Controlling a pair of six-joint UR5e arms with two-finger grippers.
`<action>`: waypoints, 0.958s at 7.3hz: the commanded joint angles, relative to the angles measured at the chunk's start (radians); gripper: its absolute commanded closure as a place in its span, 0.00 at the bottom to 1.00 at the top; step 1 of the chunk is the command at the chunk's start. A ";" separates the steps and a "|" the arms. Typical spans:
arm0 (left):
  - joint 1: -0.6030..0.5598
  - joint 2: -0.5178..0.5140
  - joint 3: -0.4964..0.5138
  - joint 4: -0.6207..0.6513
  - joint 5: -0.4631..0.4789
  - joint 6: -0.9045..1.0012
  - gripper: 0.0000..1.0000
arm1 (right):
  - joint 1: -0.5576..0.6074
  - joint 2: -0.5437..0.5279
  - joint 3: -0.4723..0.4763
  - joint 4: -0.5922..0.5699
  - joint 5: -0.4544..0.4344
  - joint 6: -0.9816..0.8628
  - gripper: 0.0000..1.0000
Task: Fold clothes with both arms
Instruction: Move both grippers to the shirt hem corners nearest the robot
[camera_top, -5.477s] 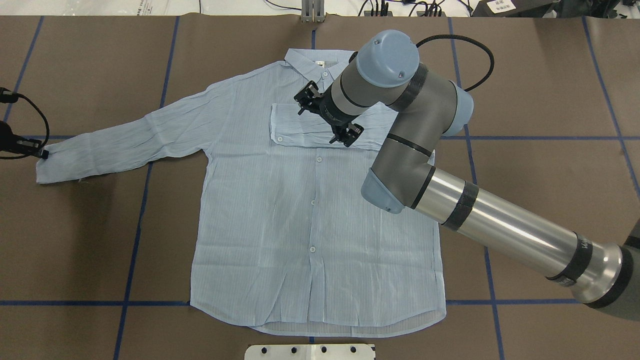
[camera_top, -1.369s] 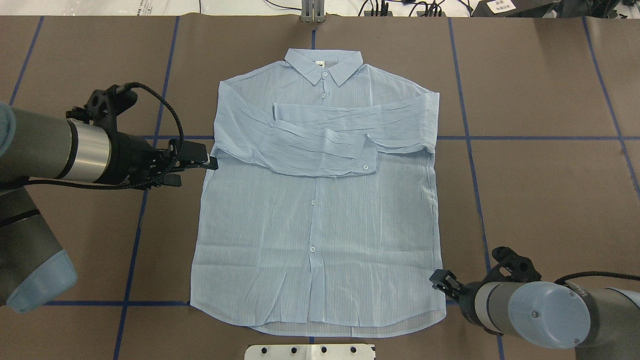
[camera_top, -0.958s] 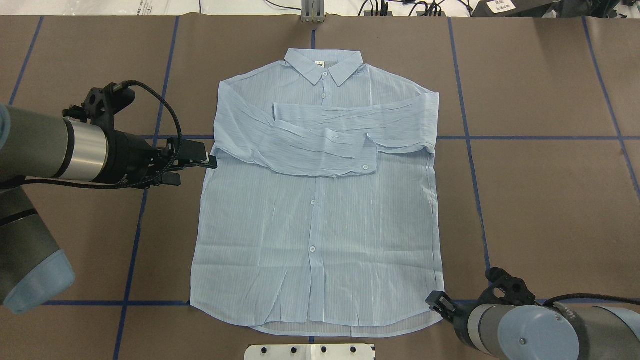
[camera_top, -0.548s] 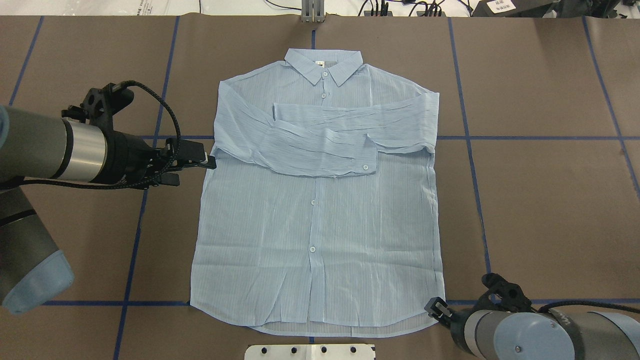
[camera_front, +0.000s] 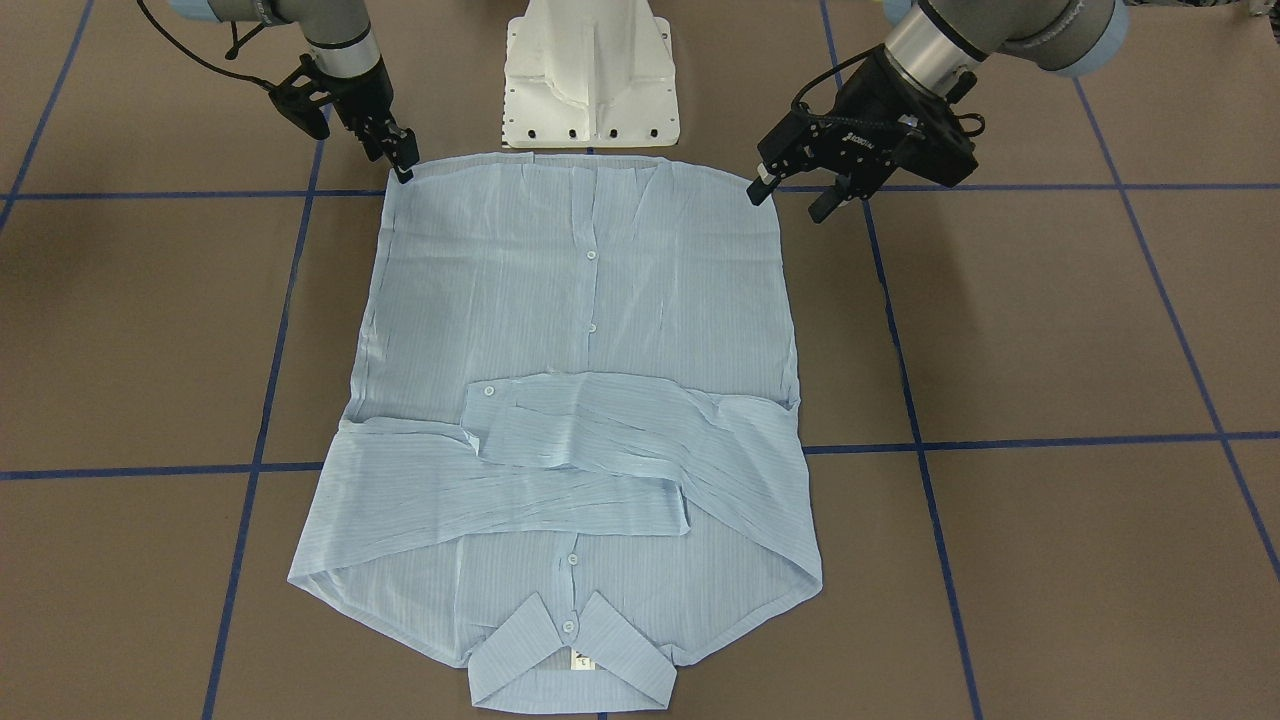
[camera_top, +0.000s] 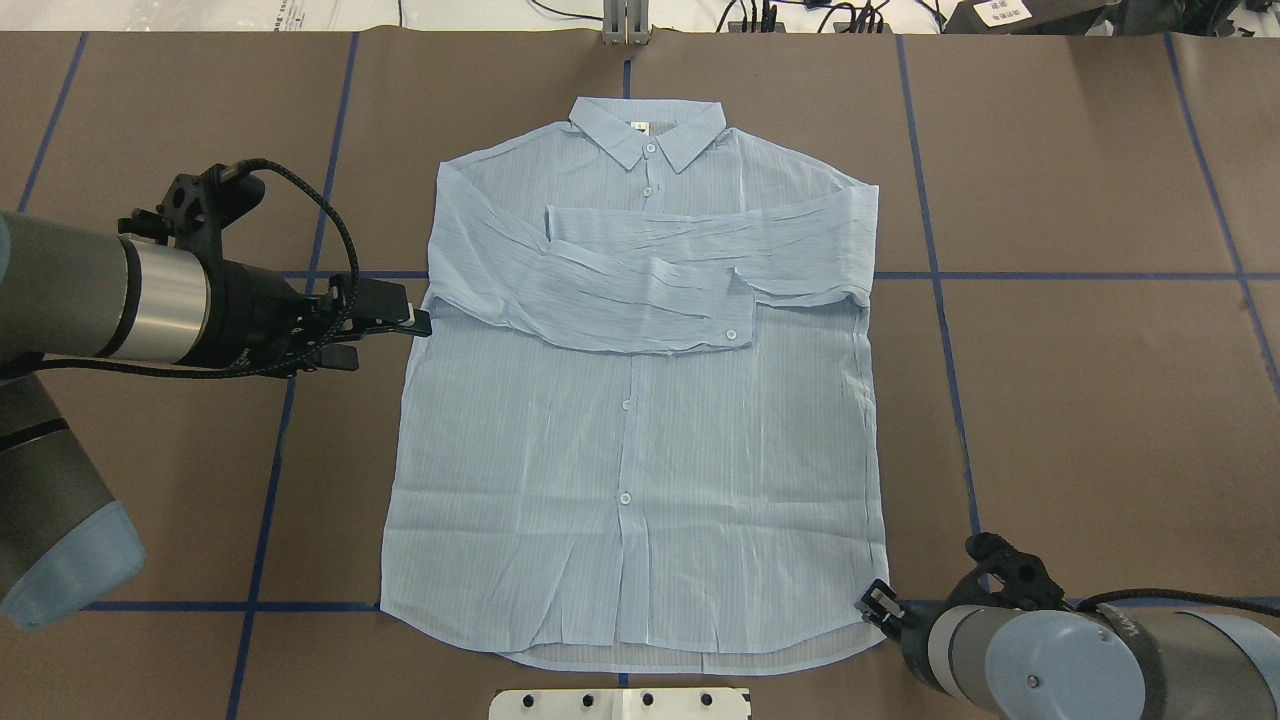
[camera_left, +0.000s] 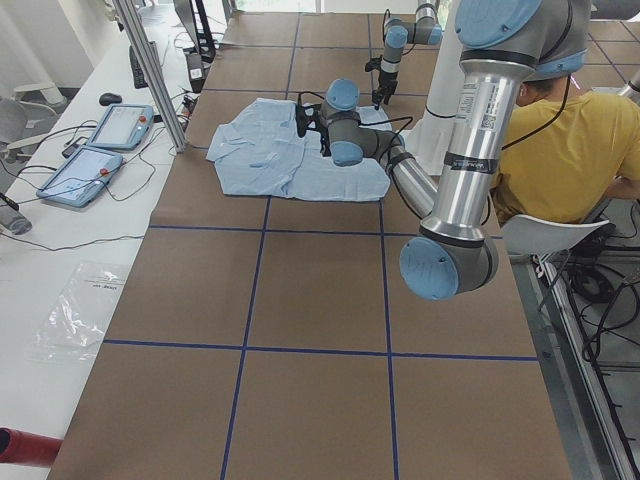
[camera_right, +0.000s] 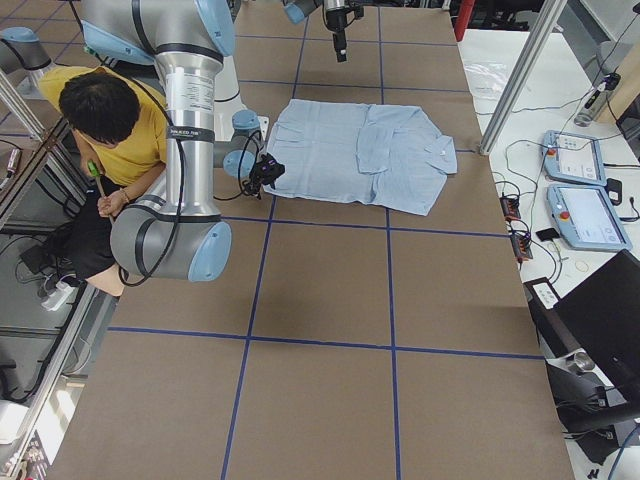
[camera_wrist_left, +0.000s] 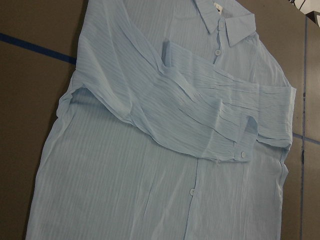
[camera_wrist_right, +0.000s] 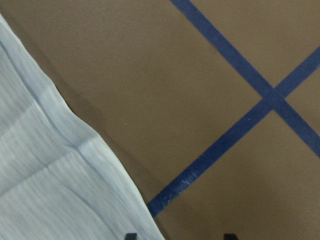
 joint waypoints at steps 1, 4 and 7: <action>-0.001 0.001 0.000 0.000 0.002 0.000 0.01 | 0.005 0.016 -0.001 -0.002 0.001 0.001 0.82; 0.002 0.003 -0.002 0.024 0.008 -0.009 0.00 | 0.014 0.017 0.005 -0.002 0.010 -0.002 1.00; 0.141 0.059 -0.011 0.052 0.043 -0.021 0.00 | 0.059 0.013 0.028 0.000 0.070 -0.008 1.00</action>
